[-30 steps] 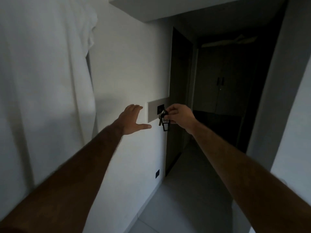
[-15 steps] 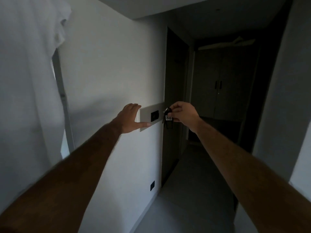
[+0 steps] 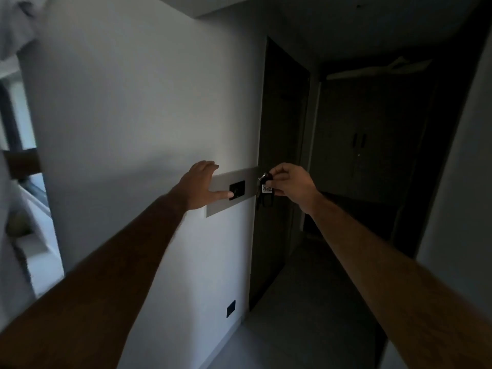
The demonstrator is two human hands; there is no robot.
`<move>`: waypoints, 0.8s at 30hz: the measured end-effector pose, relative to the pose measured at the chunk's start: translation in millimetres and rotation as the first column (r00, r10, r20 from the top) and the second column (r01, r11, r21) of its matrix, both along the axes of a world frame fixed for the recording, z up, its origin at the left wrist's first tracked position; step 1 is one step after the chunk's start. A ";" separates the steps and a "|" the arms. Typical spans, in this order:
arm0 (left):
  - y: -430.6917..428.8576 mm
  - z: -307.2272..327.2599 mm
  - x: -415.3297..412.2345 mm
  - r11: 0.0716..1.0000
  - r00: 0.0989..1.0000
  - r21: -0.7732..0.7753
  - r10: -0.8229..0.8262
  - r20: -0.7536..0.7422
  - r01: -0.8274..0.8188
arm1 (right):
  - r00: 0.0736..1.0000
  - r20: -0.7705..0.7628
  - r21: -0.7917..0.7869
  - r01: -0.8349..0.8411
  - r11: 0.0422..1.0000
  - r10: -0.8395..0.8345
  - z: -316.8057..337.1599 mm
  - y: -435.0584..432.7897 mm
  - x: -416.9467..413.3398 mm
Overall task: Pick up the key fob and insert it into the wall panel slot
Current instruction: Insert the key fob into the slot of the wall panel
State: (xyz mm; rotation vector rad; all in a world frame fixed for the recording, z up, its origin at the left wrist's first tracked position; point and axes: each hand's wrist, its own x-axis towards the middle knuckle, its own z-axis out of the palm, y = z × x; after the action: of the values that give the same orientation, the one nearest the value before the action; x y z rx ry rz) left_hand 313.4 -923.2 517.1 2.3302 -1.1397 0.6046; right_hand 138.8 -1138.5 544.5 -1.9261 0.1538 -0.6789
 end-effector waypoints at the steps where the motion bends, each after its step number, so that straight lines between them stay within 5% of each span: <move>1: -5.6 -1.5 4.0 1.000 1.000 0.001 0.004 -0.001 -0.004 | 1.000 0.003 0.012 -0.006 1.000 0.006 -2.4 -7.7 5.7; 24: -117.4 19.8 164.1 0.996 0.997 0.080 0.026 0.069 -0.031 | 0.999 0.032 -0.007 -0.034 0.999 0.034 7.0 -142.4 189.6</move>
State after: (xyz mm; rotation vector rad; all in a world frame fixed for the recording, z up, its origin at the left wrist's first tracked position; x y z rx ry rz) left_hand 477.4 -1040.6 536.9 2.4151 -1.1842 0.6640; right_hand 328.4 -1280.9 551.5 -1.9184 0.0992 -0.6880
